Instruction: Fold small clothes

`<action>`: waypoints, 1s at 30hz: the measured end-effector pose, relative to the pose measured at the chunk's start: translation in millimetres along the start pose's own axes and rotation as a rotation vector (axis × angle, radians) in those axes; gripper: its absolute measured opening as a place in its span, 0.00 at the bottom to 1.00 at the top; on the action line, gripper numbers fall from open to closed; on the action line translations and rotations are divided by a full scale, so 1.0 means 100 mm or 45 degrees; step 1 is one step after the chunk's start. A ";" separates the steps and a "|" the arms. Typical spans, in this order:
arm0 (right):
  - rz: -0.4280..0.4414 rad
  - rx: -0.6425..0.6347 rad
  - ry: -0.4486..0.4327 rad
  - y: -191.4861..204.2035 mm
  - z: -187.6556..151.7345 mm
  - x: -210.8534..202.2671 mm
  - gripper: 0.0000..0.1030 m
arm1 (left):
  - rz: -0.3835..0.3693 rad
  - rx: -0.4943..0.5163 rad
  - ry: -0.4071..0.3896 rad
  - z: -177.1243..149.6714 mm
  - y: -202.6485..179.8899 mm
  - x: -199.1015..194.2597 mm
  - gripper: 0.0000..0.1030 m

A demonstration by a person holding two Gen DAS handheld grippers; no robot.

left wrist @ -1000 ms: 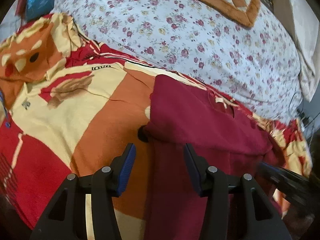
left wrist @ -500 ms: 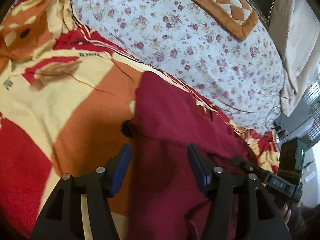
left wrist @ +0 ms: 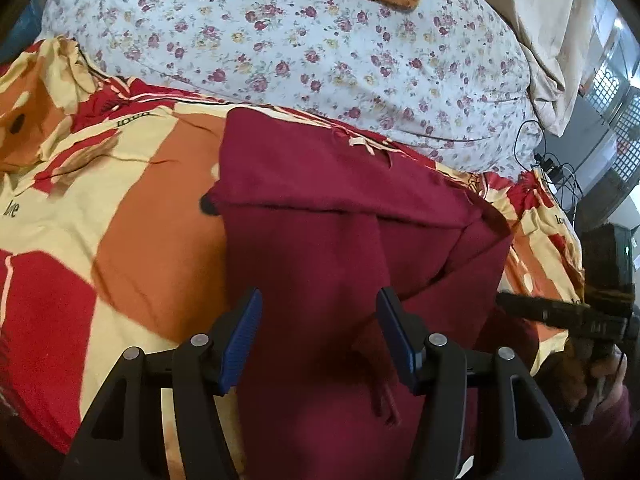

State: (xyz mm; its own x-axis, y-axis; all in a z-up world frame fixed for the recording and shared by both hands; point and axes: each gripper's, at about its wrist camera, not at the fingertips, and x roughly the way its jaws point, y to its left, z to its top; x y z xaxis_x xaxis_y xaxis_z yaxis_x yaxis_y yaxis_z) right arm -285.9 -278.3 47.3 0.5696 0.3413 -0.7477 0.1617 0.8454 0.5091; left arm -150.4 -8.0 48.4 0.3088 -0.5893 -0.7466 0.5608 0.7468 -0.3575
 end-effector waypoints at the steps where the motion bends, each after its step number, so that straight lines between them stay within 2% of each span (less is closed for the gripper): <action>1: 0.011 -0.001 0.024 0.00 -0.05 0.03 0.58 | 0.002 -0.006 0.003 -0.01 0.02 0.00 0.48; 4: -0.001 -0.034 0.038 0.08 -0.11 0.14 0.59 | 0.005 -0.030 0.023 -0.04 0.07 0.04 0.48; 7: 0.021 -0.076 0.012 0.23 -0.03 0.21 0.60 | -0.003 -0.037 0.023 -0.07 0.08 0.02 0.48; 10: 0.049 -0.078 -0.010 0.31 0.12 0.27 0.60 | -0.032 -0.049 0.024 -0.07 0.08 -0.03 0.48; 12: 0.043 -0.079 -0.003 0.34 0.16 0.32 0.60 | -0.092 -0.075 0.039 -0.07 0.09 -0.04 0.48; 16: 0.002 -0.062 0.022 0.30 0.12 0.36 0.60 | -0.168 -0.077 0.141 -0.16 -0.01 0.06 0.48; 22: 0.009 -0.021 0.006 0.18 0.06 0.26 0.60 | -0.134 -0.014 0.228 -0.33 -0.22 0.20 0.48; 24: 0.009 0.003 -0.016 0.12 0.05 0.17 0.60 | -0.142 -0.019 0.204 -0.31 -0.26 0.20 0.27; 25: 0.009 0.010 -0.026 0.10 0.05 0.13 0.60 | -0.155 -0.006 0.196 -0.28 -0.31 0.18 0.12; 26: 0.008 0.019 -0.042 0.07 0.04 0.07 0.61 | -0.165 0.023 0.186 -0.22 -0.38 0.15 0.05; 28: -0.005 0.026 -0.094 -0.01 0.02 -0.12 0.61 | -0.183 0.083 0.158 -0.10 -0.47 0.06 0.00; 30: -0.052 0.043 -0.154 -0.13 0.02 -0.33 0.64 | -0.203 0.144 0.089 0.14 -0.60 -0.11 0.00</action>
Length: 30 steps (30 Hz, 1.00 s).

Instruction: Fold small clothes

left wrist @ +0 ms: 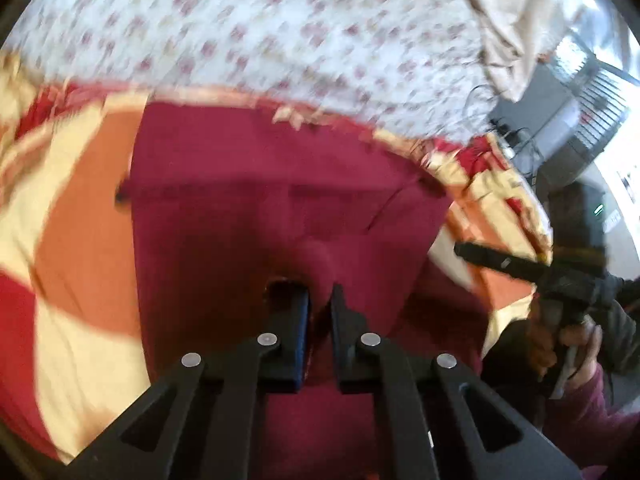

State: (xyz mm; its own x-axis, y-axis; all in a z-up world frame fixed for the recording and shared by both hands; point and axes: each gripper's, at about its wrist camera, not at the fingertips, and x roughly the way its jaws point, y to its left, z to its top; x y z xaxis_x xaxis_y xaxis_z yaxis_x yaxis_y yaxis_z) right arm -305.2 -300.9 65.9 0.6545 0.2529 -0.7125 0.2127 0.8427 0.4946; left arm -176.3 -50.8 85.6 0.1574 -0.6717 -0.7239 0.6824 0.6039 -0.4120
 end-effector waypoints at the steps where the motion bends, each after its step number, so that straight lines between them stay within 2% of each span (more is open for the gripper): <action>1: -0.018 0.011 -0.023 -0.05 0.01 -0.07 0.65 | 0.003 0.017 -0.028 0.10 -0.04 -0.06 0.00; 4: -0.064 0.115 -0.107 -0.34 0.10 -0.28 0.66 | 0.017 0.059 -0.160 0.56 -0.14 -0.35 0.00; 8: -0.109 0.240 -0.164 -0.63 0.23 -0.31 0.66 | 0.055 0.097 -0.310 1.21 -0.22 -0.67 0.00; 12: -0.202 0.258 -0.185 -0.77 0.43 -0.18 0.66 | 0.154 0.033 -0.309 1.59 0.00 -0.63 0.00; 16: -0.282 0.280 -0.187 -0.92 0.71 0.03 0.66 | 0.274 -0.050 -0.238 1.62 0.41 -0.34 0.00; 21: -0.311 0.344 -0.109 -1.17 1.06 0.46 0.71 | 0.293 -0.189 -0.098 1.37 0.90 0.12 0.00; 24: -0.223 0.394 -0.047 -1.32 1.23 0.76 0.70 | 0.341 -0.191 -0.058 1.26 0.99 0.28 0.00; 26: -0.198 0.411 -0.016 -1.37 1.30 0.87 0.43 | 0.364 -0.199 -0.058 1.25 1.06 0.33 0.00; 27: -0.218 0.392 -0.026 -1.34 1.33 0.86 0.24 | 0.356 -0.215 -0.062 1.26 1.09 0.34 0.00; 28: -0.259 0.329 -0.076 -1.27 1.37 0.80 0.19 | 0.344 -0.238 -0.062 1.28 1.14 0.37 0.00; 30: -0.342 0.214 -0.137 -1.13 1.40 0.71 0.16 | 0.336 -0.267 -0.046 1.28 1.19 0.48 0.00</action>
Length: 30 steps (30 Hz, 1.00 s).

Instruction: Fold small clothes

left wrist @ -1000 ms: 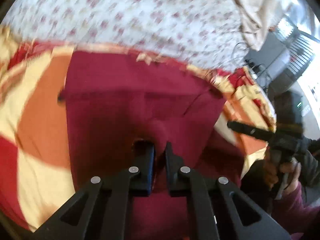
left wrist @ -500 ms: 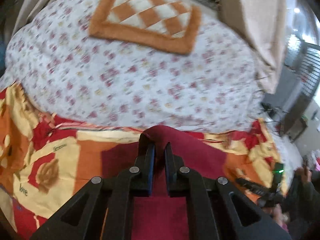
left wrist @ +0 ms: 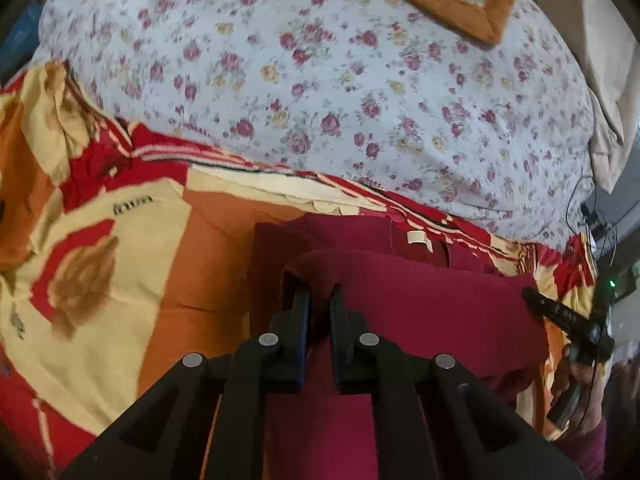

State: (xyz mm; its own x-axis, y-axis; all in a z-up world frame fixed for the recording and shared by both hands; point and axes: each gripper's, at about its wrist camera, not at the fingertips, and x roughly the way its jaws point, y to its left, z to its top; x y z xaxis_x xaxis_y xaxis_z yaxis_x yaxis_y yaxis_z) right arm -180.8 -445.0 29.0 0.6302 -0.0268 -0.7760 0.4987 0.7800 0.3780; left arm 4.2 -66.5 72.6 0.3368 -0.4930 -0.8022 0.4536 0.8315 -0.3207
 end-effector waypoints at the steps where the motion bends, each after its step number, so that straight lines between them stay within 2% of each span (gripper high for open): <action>1: -0.087 -0.072 -0.021 0.06 0.01 -0.01 0.16 | 0.017 0.003 0.016 -0.01 -0.01 0.09 0.00; 4: -0.268 -0.140 0.011 0.01 0.03 0.20 0.14 | 0.087 0.004 0.082 -0.07 -0.02 0.42 0.00; 6: -0.228 -0.084 0.050 -0.12 0.04 0.25 0.14 | 0.105 -0.031 0.101 -0.11 0.04 0.54 0.00; 8: -0.143 -0.011 0.032 -0.22 0.03 0.10 0.23 | 0.080 -0.056 0.094 -0.13 0.10 0.54 0.00; 10: -0.060 0.041 0.049 -0.25 -0.03 -0.04 0.61 | 0.055 -0.067 0.092 -0.14 0.13 0.52 0.00; 12: 0.041 0.087 0.084 -0.26 -0.14 -0.14 0.73 | 0.049 -0.069 0.091 -0.13 0.14 0.51 0.00; 15: 0.122 0.088 0.165 -0.21 -0.35 -0.13 0.72 | 0.058 -0.070 0.083 -0.15 0.13 0.52 0.00; 17: 0.113 0.025 0.184 -0.12 -0.49 -0.08 0.51 | 0.063 -0.069 0.074 -0.17 0.12 0.51 0.00; 18: 0.087 -0.031 0.171 -0.06 -0.51 -0.08 0.19 | 0.063 -0.068 0.073 -0.17 0.12 0.51 0.00; 19: 0.039 -0.106 0.148 0.02 -0.53 -0.12 0.15 | 0.067 -0.065 0.073 -0.18 0.12 0.51 0.00; 21: -0.043 -0.217 0.066 0.15 -0.50 -0.26 0.12 | 0.066 -0.060 0.072 -0.20 0.12 0.50 0.01; 23: -0.115 -0.239 0.048 0.13 -0.48 -0.26 0.12 | 0.056 -0.062 0.068 -0.24 0.12 0.51 0.02; 26: -0.132 -0.187 0.146 -0.02 -0.55 -0.12 0.12 | 0.064 -0.044 0.049 -0.29 0.10 0.48 0.02; 27: -0.126 -0.176 0.123 -0.03 -0.56 -0.16 0.15 | 0.069 -0.034 0.048 -0.30 0.09 0.47 0.02; 28: -0.132 -0.148 0.103 -0.05 -0.54 -0.24 0.28 | 0.075 -0.021 0.047 -0.30 0.08 0.45 0.02; 30: -0.161 -0.073 0.065 -0.11 -0.49 -0.37 0.43 | 0.081 -0.011 0.047 -0.31 0.08 0.45 0.02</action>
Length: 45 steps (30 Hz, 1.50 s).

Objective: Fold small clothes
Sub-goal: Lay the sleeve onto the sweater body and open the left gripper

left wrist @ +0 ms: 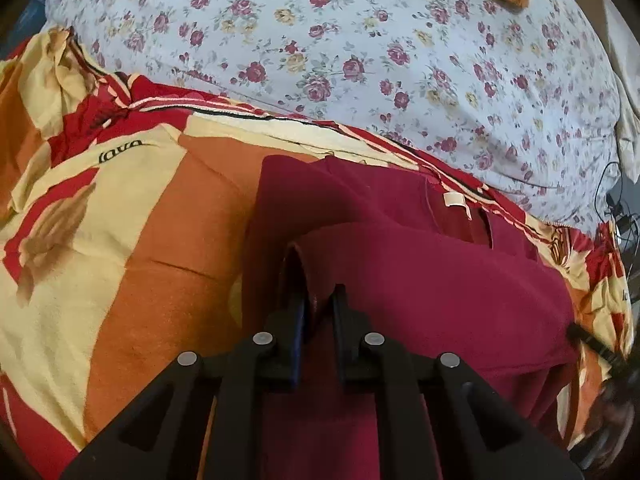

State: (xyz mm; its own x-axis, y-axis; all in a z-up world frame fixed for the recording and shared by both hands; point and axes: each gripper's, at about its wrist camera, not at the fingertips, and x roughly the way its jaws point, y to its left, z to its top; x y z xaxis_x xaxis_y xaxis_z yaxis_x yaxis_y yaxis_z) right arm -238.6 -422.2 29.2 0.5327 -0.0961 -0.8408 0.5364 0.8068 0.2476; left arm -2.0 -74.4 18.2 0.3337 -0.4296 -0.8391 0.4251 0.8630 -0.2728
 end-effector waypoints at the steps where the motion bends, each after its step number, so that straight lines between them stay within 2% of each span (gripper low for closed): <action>1: 0.003 0.039 -0.033 -0.03 0.04 -0.08 0.43 | 0.001 -0.003 0.001 0.00 0.00 0.01 0.03; 3: 0.034 0.057 -0.078 0.01 0.13 -0.18 0.43 | -0.001 -0.017 -0.002 0.00 0.01 0.02 0.04; 8: 0.078 -0.115 -0.028 0.45 0.26 0.02 0.43 | -0.012 -0.021 -0.012 -0.01 -0.02 0.03 0.14; 12: -0.012 -0.168 0.061 0.55 0.29 0.38 0.43 | -0.011 0.025 -0.016 -0.02 -0.07 0.04 0.21; 13: -0.094 -0.194 0.045 0.54 0.29 0.45 0.43 | -0.012 0.031 -0.015 -0.02 -0.08 0.04 0.21; 14: -0.116 -0.218 0.029 0.54 0.28 0.47 0.44 | -0.013 0.034 -0.015 -0.02 -0.08 0.04 0.21; 18: -0.147 -0.241 0.021 0.61 0.25 0.31 0.44 | -0.032 0.017 -0.026 -0.05 -0.04 -0.03 0.21; 23: -0.104 -0.269 -0.044 0.64 0.07 -0.10 0.46 | -0.031 -0.011 -0.072 -0.15 -0.02 -0.22 0.23; 27: -0.208 -0.285 0.081 0.54 -0.08 0.13 0.49 | -0.024 -0.052 -0.076 -0.26 0.02 -0.32 0.24; 28: -0.195 -0.262 0.109 0.50 -0.11 0.18 0.51 | -0.033 -0.063 -0.059 -0.30 0.03 -0.33 0.24; 30: -0.169 -0.219 0.078 0.45 -0.13 0.10 0.52 | -0.044 -0.064 -0.044 -0.39 0.03 -0.38 0.24; 36: -0.135 -0.244 0.040 0.51 -0.21 -0.22 0.52 | -0.033 -0.038 -0.037 -0.65 0.02 -0.54 0.24; 38: -0.095 -0.245 0.031 0.51 -0.26 -0.35 0.55 | -0.041 -0.048 -0.026 -0.75 0.04 -0.60 0.24; 40: -0.035 -0.221 0.036 0.49 -0.35 -0.46 0.62 | -0.052 -0.055 -0.024 -0.83 0.06 -0.66 0.24; 43: 0.049 -0.189 0.059 0.45 -0.50 -0.59 0.66 | -0.072 -0.051 -0.024 -0.98 0.09 -0.78 0.26; 45: 0.062 -0.190 0.075 0.44 -0.61 -0.66 0.67 | -0.084 -0.033 -0.006 -1.10 0.10 -0.85 0.26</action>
State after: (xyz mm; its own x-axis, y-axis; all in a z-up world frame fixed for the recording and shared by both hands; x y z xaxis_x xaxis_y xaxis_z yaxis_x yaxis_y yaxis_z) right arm -290.0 -345.0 66.5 0.5138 -0.0238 -0.8576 0.4051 0.8879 0.2180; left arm -118.7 -0.3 35.4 0.3099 -0.4870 -0.8165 0.4243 0.8394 -0.3396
